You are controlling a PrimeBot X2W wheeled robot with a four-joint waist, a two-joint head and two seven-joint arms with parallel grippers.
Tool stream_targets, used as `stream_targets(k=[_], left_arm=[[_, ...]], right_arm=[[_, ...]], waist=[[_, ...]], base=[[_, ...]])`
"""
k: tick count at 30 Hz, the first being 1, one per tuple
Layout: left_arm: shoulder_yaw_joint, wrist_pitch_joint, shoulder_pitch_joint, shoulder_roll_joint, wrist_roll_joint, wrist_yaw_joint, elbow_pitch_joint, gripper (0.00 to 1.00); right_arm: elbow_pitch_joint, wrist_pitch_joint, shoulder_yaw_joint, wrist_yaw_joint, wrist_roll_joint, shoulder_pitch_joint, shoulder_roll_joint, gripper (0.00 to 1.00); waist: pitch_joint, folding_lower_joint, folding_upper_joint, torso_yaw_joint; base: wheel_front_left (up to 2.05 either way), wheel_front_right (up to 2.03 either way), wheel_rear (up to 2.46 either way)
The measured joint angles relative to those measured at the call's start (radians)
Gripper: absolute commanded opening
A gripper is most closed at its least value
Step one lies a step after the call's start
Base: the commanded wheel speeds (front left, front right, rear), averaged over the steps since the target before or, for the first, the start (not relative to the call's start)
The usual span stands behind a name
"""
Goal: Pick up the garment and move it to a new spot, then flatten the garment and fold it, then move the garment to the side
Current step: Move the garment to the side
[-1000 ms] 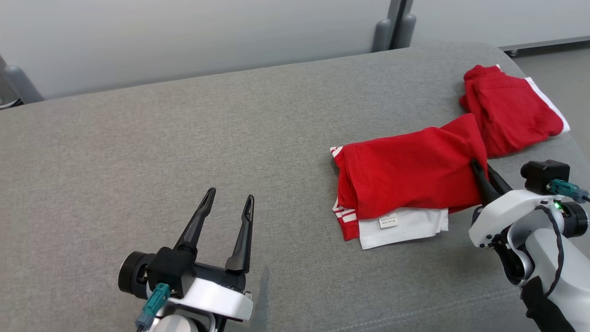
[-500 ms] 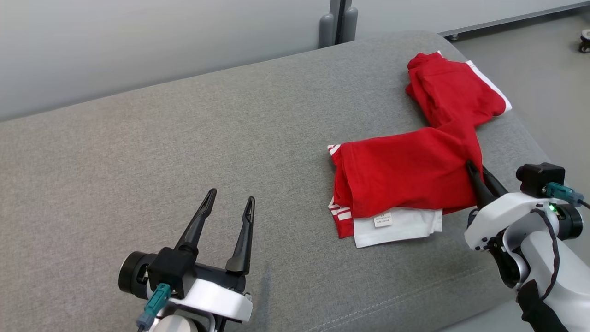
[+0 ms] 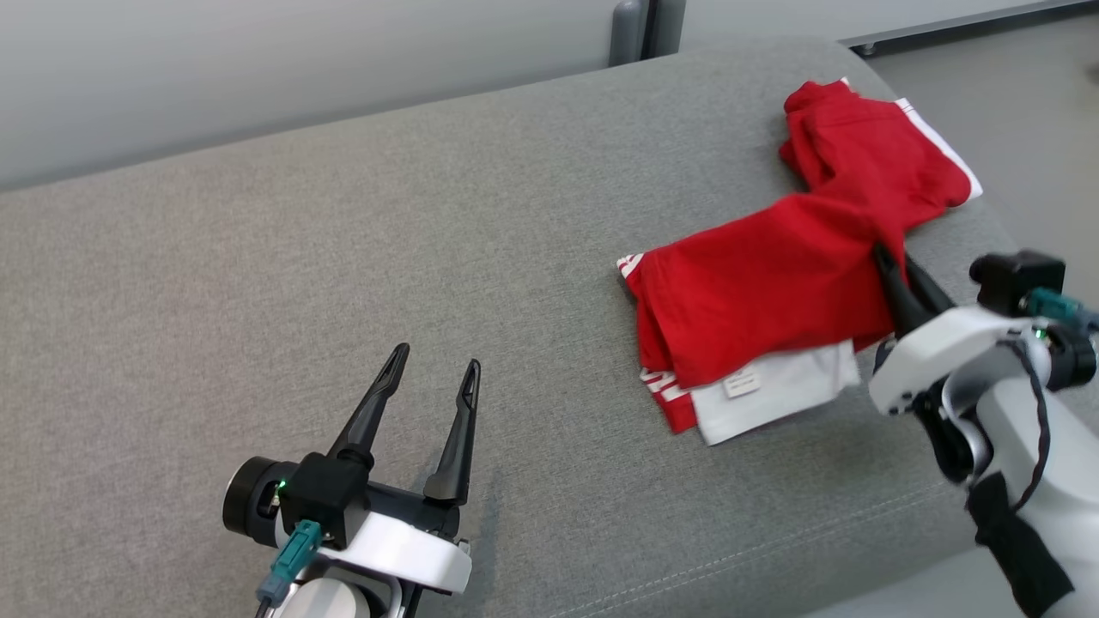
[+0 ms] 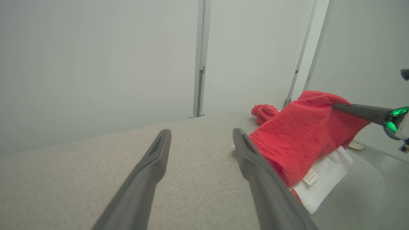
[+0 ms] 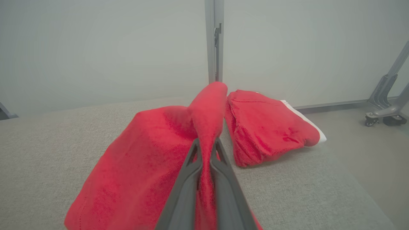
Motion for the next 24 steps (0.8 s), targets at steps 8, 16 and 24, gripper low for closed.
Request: stream_targets(k=[8,16,24], left_arm=[[0.012,0.000,-0.044,0.002,0.024,-0.034,-0.001,1.00],[0.020,0.000,-0.080,0.009,0.044,-0.050,-0.001,1.00],[0.020,0.000,-0.122,0.029,0.062,-0.061,-0.001,1.00]], right_arm=[[0.006,0.000,-0.034,0.000,-0.027,-0.158,-0.027,0.00],[0.008,0.000,-0.128,0.000,-0.067,-0.264,-0.074,0.00],[0.033,0.000,-0.209,0.000,-0.078,-0.309,-0.105,0.00]], waist=[[0.073,0.0000,0.0000,0.032],[0.157,0.0000,0.0000,0.059],[0.228,0.0001,0.0000,0.073]], base=[[0.00,0.00,0.00],[0.00,0.00,0.00],[0.00,0.00,0.00]])
